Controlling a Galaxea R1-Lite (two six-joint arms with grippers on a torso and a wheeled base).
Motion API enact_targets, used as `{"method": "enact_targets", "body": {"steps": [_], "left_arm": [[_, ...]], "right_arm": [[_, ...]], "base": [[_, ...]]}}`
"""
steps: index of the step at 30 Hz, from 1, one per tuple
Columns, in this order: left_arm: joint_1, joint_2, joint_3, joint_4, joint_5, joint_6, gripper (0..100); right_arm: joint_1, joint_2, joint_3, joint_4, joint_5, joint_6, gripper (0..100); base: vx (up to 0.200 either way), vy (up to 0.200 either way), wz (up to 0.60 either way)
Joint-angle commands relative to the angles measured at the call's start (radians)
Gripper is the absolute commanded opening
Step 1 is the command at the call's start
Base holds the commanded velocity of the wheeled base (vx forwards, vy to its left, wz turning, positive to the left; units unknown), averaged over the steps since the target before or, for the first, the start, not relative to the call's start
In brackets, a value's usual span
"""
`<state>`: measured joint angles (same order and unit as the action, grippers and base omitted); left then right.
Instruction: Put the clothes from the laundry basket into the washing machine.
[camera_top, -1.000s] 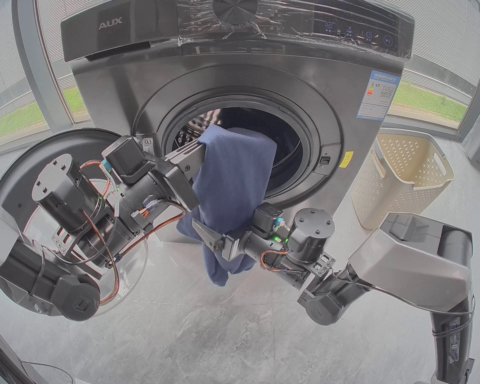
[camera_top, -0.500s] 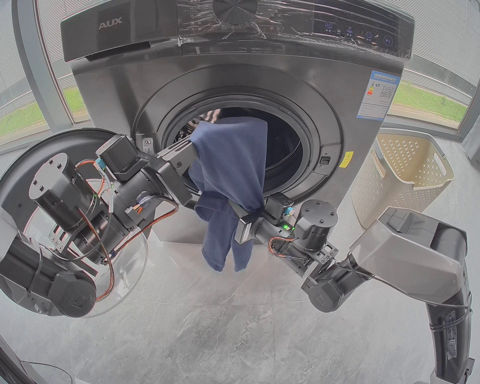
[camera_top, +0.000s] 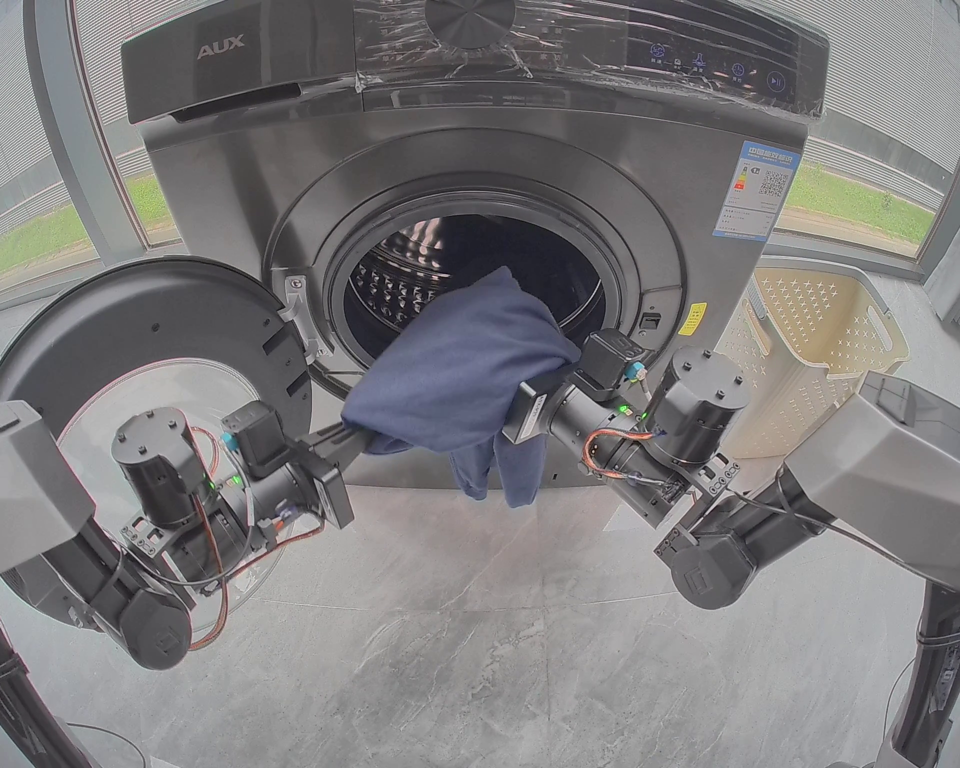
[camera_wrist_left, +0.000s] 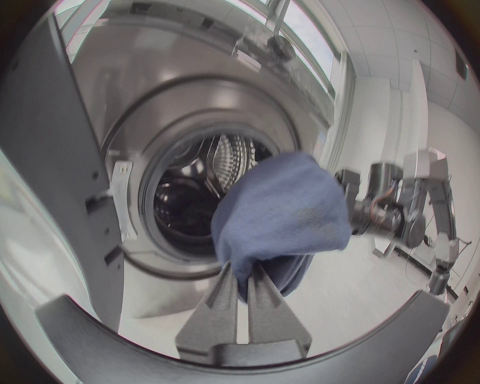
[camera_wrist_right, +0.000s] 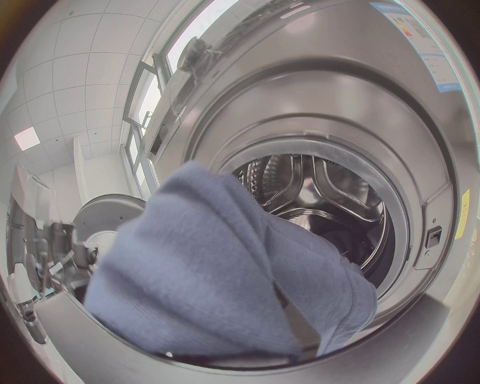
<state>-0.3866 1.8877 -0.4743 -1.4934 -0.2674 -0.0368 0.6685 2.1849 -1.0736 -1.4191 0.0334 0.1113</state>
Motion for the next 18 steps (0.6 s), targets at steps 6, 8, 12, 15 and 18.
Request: {"method": "enact_targets", "body": {"steps": [6,8,12,15,18], "left_arm": [[0.022,0.153,0.089,-0.05,-0.006,0.034,100],[0.012,0.168,0.141,-0.051,-0.007,0.04,100],[-0.018,0.191,0.22,-0.051,-0.047,0.083,100],[-0.041,0.179,0.259,-0.053,-0.11,0.135,100],[-0.057,0.123,0.263,-0.053,-0.164,0.138,100]], "right_arm": [[0.028,-0.066,0.044,0.003,0.0,-0.001,0],[0.023,-0.066,0.044,0.005,0.002,-0.001,0],[0.016,-0.063,0.04,0.006,0.002,-0.002,0],[0.022,-0.054,0.04,0.006,0.0,-0.002,0],[0.023,-0.043,0.037,0.008,0.0,-0.002,0]], "base": [[0.0,0.0,0.0],[0.0,0.0,0.0],[0.0,0.0,0.0],[0.0,0.0,0.0],[0.0,0.0,0.0]]}}
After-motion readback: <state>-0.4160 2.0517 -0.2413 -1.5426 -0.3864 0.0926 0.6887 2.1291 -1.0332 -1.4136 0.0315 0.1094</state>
